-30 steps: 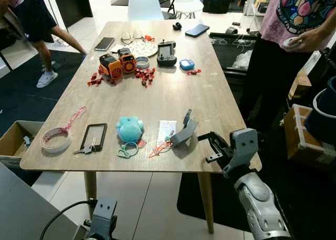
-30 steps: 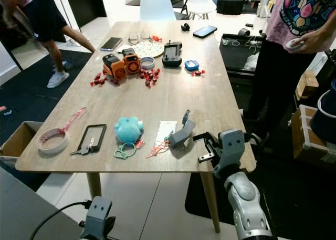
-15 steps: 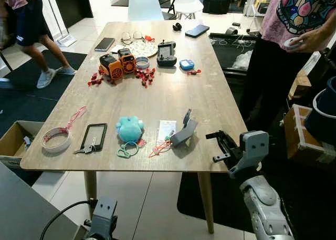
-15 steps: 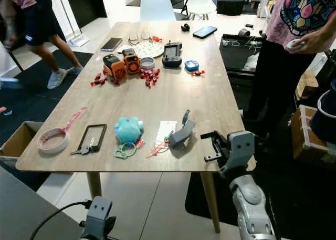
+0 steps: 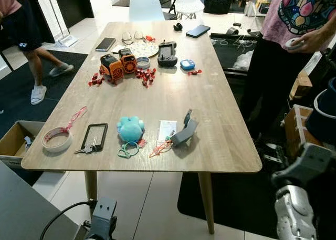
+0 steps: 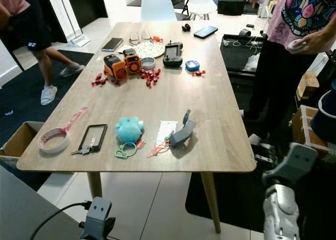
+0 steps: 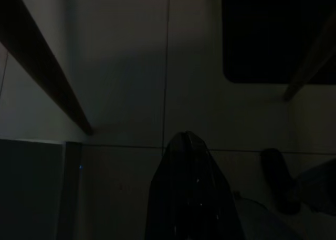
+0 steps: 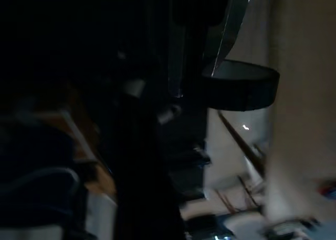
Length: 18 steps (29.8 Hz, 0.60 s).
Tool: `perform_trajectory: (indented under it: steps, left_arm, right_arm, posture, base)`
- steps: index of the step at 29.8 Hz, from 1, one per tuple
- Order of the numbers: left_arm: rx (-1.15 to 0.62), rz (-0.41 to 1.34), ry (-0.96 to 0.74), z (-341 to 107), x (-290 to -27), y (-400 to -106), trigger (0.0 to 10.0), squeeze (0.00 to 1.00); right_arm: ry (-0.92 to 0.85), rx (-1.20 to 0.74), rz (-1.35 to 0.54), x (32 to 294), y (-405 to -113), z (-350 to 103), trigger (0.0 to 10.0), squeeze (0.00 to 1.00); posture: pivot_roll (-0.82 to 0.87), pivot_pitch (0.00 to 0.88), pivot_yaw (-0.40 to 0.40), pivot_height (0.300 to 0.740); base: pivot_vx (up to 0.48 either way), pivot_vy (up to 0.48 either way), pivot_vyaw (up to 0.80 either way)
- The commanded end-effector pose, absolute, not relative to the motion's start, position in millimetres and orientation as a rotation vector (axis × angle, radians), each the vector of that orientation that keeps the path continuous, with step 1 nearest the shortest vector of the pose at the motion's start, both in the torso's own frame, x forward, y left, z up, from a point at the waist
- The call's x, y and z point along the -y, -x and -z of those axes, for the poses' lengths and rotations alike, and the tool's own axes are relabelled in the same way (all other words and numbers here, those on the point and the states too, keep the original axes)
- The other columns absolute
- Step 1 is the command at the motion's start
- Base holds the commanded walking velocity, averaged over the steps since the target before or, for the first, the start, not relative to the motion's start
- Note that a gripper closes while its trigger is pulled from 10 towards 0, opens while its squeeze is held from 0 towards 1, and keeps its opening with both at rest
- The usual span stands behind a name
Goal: Hang keys on a hook
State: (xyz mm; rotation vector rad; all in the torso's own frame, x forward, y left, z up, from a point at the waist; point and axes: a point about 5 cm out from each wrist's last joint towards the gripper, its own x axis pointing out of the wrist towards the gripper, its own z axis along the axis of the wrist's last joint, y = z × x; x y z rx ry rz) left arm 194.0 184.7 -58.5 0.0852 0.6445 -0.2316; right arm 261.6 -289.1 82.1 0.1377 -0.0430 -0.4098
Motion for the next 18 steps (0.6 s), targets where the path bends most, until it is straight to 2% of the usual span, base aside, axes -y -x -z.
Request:
perform_trajectory:
  steps: [1, 7, 9, 15, 18]
  left_arm:
    - [-0.656, 0.214, -0.08, 60.7, -188.3, -188.7, 10.0, 0.01]
    - [-0.663, 0.207, -0.084, 61.2, -189.6, -189.0, 10.0, 0.01]
    - [-0.674, 0.202, -0.088, 62.1, -190.0, -189.7, 10.0, 0.0]
    - [-0.691, 0.185, -0.098, 63.5, -191.6, -189.9, 10.0, 0.01]
    - [-0.697, 0.172, -0.1, 64.1, -192.3, -190.1, 10.0, 0.0]
  right_arm:
    - [-0.118, -0.048, 0.469, 298.5, -248.2, -61.7, 10.0, 0.0]
    - [-0.034, -0.252, 0.459, 296.2, -234.4, -24.7, 10.0, 0.0]
    - [0.037, -0.44, 0.379, 278.9, -226.0, 6.9, 10.0, 0.0]
    - [0.078, -0.577, 0.259, 252.0, -219.4, 31.3, 10.0, 0.0]
    - [0.081, -0.668, 0.146, 222.8, -217.2, 47.6, 10.0, 0.0]
  posture:
    - [0.04, 0.092, 0.031, 0.74]
    - [0.03, 0.089, 0.03, 0.74]
    - [0.04, 0.085, 0.03, 0.74]
    - [0.04, 0.082, 0.026, 0.74]
    - [0.04, 0.082, 0.028, 0.74]
  base:
    - [0.0, 0.0, 0.0]
    - [0.0, 0.0, 0.0]
    - [0.0, 0.0, 0.0]
    - [0.0, 0.0, 0.0]
    - [0.0, 0.0, 0.0]
